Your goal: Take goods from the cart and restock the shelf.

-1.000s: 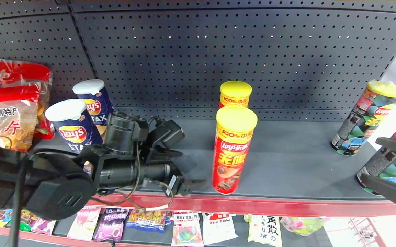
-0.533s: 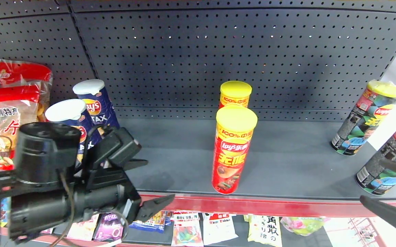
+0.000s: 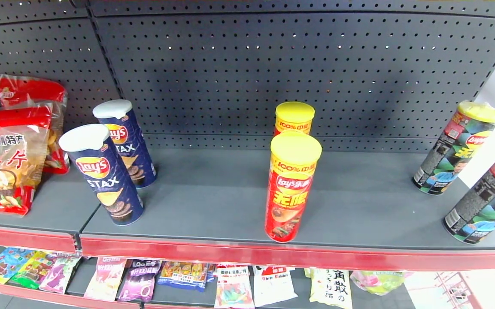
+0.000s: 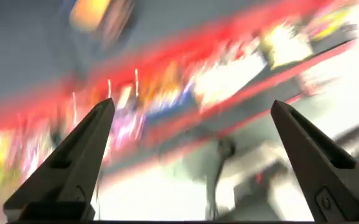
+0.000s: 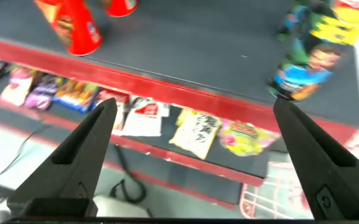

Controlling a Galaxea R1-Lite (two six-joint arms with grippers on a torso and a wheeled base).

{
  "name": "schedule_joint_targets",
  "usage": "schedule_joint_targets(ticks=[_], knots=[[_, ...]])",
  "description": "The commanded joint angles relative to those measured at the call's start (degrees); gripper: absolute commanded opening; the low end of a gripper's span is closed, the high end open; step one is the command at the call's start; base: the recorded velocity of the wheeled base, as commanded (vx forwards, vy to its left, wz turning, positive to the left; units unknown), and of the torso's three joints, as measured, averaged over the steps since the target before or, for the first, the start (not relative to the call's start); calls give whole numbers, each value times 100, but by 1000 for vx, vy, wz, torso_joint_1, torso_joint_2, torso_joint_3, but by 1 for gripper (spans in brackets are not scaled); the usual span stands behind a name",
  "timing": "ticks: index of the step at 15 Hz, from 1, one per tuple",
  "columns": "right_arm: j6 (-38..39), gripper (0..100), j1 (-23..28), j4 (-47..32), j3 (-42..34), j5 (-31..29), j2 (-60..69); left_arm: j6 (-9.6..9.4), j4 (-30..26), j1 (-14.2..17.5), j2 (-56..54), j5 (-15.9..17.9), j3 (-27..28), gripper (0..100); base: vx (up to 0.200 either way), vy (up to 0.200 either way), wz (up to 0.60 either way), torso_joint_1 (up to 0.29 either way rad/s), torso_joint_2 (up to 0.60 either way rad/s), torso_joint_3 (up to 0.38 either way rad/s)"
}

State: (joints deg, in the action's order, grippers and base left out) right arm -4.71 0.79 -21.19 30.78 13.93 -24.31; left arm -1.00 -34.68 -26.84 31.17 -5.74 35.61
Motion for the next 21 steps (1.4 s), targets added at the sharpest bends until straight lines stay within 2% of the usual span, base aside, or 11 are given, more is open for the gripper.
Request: schedule_joint_targets(ticks=[1,2,4,5,7,9,10,12,15,18,21], knots=[[-22,100,140,-61,-204,-84,805,443,-2139,1164,-2458,-305,667,100,0,0,0,0,0,0],[-30,100,140,-70,-371,-84,998,478,-2315,1392,-2607,-322,614,100,0,0,0,0,0,0],[-30,100,132,1,-740,-93,1253,750,-2324,1454,-2599,-489,473,100,0,0,0,0,0,0],[-66,100,114,1,-1039,-84,1622,856,-2078,1489,-2607,-797,131,100,0,0,0,0,0,0],[-303,100,-35,159,-1795,-145,2299,979,-979,1489,-2607,-964,-669,100,0,0,0,0,0,0],[-329,100,-88,669,-2261,-409,2431,917,260,1489,-2607,-894,-1390,100,0,0,0,0,0,0],[-224,100,-88,1038,-2393,-435,2431,750,1394,1489,-2607,-577,-2040,100,0,0,0,0,0,0],[93,100,-88,1038,-2410,-471,2431,610,2290,1489,-2607,-138,-2647,100,0,0,0,0,0,0],[435,100,-88,1090,-2454,-1103,2431,153,3363,1489,-2607,-182,-3359,100,0,0,0,0,0,0],[242,100,-88,1090,-2445,-989,2431,38,3108,1999,-2590,-894,-3253,100,0,0,0,0,0,0],[128,100,-106,1117,-2472,-233,2378,21,3002,2122,-2590,-1447,-3209,100,0,0,0,0,0,0]])
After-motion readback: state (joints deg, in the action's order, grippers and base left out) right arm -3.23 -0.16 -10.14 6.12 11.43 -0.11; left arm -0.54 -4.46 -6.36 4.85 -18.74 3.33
